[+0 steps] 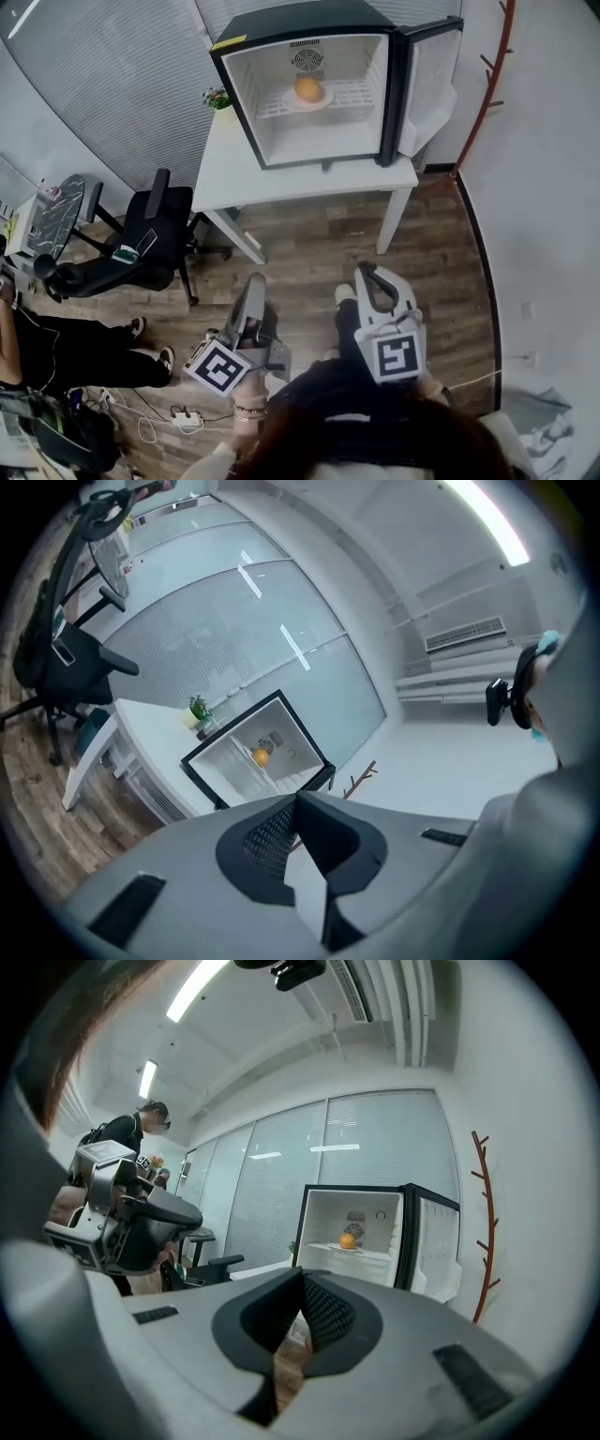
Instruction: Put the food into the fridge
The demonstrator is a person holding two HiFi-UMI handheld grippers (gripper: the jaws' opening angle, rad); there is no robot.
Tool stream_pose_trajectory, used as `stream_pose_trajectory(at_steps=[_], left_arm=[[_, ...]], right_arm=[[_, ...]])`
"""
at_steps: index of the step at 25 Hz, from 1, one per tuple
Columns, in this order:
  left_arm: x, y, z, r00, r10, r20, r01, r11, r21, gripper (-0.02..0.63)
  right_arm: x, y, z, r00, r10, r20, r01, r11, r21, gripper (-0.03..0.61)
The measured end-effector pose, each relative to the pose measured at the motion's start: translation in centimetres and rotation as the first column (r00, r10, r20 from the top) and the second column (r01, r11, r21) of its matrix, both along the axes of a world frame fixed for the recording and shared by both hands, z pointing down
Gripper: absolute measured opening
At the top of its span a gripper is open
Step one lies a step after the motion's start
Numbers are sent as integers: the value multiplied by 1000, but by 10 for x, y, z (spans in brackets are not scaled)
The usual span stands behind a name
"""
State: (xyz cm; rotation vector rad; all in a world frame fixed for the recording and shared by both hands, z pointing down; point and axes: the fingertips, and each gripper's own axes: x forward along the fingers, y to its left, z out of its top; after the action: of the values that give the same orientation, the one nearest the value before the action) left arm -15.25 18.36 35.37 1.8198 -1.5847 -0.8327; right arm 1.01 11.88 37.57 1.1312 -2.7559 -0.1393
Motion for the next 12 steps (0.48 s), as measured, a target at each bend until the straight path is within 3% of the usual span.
stream_pose_trajectory(at_steps=[7, 12], left_arm=[[0, 1, -2, 982, -26, 187, 34, 999, -38, 0], [-3, 2, 0, 931, -51, 362, 80, 995, -67, 0]], right_arm=[[0, 1, -4, 1000, 6, -10, -6, 1000, 16, -2], [-5, 2, -3, 1000, 2, -16, -2, 1000, 19, -2]])
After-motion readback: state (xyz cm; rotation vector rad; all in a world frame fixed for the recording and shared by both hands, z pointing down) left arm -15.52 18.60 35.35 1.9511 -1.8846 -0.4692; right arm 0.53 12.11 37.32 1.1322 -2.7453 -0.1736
